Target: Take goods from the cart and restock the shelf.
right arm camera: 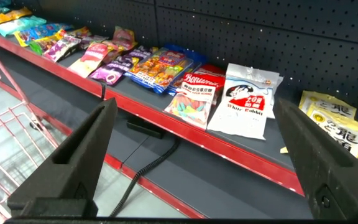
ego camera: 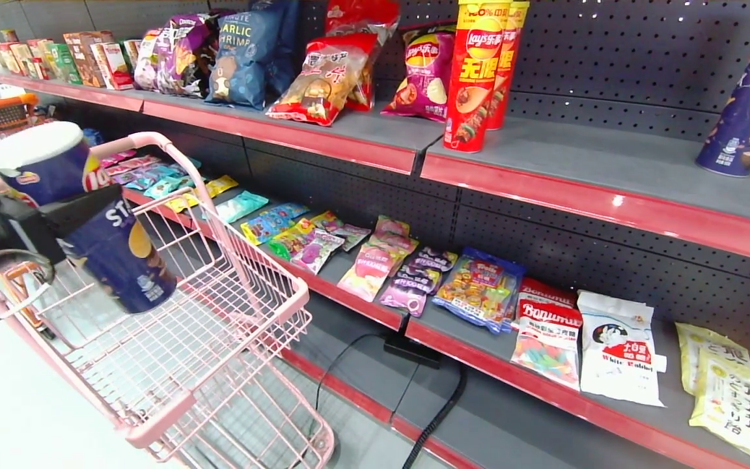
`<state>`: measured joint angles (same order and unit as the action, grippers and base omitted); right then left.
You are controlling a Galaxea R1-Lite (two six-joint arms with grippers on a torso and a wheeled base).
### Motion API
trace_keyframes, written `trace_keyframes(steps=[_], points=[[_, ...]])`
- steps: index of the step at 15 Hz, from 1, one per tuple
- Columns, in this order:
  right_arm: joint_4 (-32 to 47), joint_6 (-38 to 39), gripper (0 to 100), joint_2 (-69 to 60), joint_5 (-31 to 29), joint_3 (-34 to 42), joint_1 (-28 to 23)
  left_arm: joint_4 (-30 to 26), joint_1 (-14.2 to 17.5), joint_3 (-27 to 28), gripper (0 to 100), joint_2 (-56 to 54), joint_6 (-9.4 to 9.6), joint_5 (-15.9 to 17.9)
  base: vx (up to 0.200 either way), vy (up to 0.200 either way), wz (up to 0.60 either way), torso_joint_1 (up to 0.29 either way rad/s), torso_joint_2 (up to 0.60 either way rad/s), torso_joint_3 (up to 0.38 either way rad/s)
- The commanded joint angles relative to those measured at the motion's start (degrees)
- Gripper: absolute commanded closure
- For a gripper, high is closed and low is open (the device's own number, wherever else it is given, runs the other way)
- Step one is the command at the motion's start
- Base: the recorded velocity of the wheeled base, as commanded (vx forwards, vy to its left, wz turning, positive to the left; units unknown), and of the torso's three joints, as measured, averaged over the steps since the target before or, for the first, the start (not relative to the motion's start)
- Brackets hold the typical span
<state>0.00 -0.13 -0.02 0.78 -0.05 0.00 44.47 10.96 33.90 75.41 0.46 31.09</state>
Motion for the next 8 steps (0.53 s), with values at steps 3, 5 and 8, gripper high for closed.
trace_keyframes(steps=[3,5,8], points=[[-0.09,-0.04,0,0.02,0.01,-0.04,0.0,-16.61,2.31,-0.86,100,-22.24,0.06,-0.68,0.0,0.0,0.0,0.102,-0.31,-0.212],[-0.09,-0.04,0,0.02,0.01,-0.04,0.0,-22.76,2.31,-1.12,100,-26.72,0.15,-0.85,0.0,0.0,0.0,0.159,-0.47,-0.312],[-0.09,-0.04,0,0.02,0.01,0.05,0.0,-23.38,2.31,-2.96,100,-30.15,0.42,-0.68,0.0,0.0,0.0,0.185,-0.52,-0.334]])
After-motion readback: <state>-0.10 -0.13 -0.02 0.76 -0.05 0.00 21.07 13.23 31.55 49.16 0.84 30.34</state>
